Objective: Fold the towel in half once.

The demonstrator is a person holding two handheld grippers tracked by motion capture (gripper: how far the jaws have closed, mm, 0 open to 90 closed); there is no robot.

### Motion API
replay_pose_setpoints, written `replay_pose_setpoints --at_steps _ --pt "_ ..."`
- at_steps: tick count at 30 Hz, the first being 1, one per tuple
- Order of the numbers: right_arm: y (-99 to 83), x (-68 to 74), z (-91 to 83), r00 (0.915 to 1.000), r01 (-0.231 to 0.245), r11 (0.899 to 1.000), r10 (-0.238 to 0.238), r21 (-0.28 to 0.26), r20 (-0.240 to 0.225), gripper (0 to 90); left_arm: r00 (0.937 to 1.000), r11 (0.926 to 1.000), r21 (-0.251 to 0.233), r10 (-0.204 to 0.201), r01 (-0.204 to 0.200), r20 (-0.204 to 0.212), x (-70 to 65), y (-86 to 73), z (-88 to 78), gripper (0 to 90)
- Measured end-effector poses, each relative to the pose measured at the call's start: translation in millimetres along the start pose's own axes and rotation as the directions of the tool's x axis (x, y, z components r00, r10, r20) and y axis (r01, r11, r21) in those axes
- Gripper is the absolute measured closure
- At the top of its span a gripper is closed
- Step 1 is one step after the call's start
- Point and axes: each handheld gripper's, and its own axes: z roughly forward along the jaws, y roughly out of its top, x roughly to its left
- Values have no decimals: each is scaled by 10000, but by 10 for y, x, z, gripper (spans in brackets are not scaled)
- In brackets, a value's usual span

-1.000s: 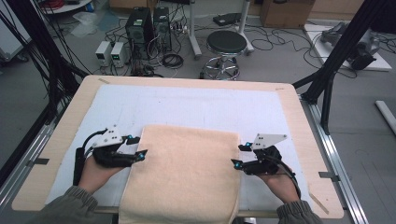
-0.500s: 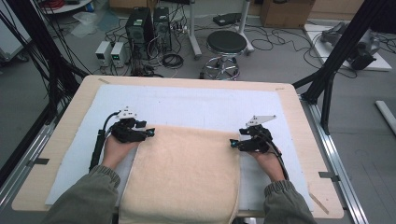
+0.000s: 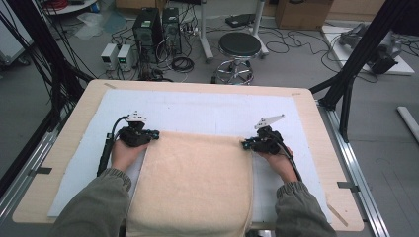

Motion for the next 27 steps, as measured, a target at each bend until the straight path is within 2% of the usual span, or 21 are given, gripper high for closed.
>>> replay_pose_setpoints --at_steps 1,2,4,6,10,13,14,15,16,17,18,19,20,21,23,27 --pt "52 -18 2 10000 -12 10000 12 -30 42 827 9997 9999 -130 -72 69 -238 33 13 -19 859" --pt "128 -37 9 9999 -29 10000 30 -81 168 828 9993 9995 -206 -251 245 -285 54 30 -22 861" --pt "240 -67 6 9992 -5 9995 17 -300 410 831 9981 9993 -242 -302 290 -530 107 118 -43 862" --pt "374 -118 3 9980 -61 9991 87 -410 629 831 9965 9977 -603 -353 307 -762 139 247 -79 862" --pt "681 -197 -70 9913 65 9991 -11 -408 1313 831 9936 9964 -842 1 -97 -1133 191 604 -168 863" --pt "861 -255 -176 9858 82 9970 49 -773 1676 831 9905 9929 -1152 139 -298 -1365 230 903 -238 863" --pt "924 -279 -219 9827 122 9957 51 -920 1850 829 9909 9916 -1245 185 -352 -1330 228 956 -242 862" --pt "954 -300 -237 9815 48 9954 137 -960 1909 806 9896 9910 -1255 295 -474 -1406 217 1007 -237 856" --pt "974 -319 -249 9805 24 9941 190 -1088 1954 736 9880 9907 -1214 424 -607 -1484 195 1032 -217 822" --pt "973 -336 -248 9776 -107 9928 355 -1197 2076 630 9873 9917 -1103 488 -660 -1514 186 1033 -200 736" --pt "950 -360 -239 9785 -315 9913 567 -1280 1982 584 9901 9926 -1075 410 -557 -1345 189 1023 -194 688" --pt "929 -367 -233 9825 -504 9905 721 -1281 1715 543 9936 9945 -939 365 -466 -1069 199 1000 -187 662" --pt "890 -365 -219 9861 -470 9917 651 -1196 1528 508 9950 9958 -828 320 -399 -947 202 984 -184 634" --pt "862 -350 -216 9864 -424 9919 606 -1195 1527 493 9956 9956 -854 312 -388 -888 202 951 -189 619" --pt "783 -315 -226 9882 -469 9910 644 -1256 1386 447 9975 9923 -1202 211 -291 -672 183 853 -222 604" --pt "636 -213 -283 9932 -514 9892 650 -1373 965 370 9994 9905 -1341 274 -300 -212 130 673 -288 572"
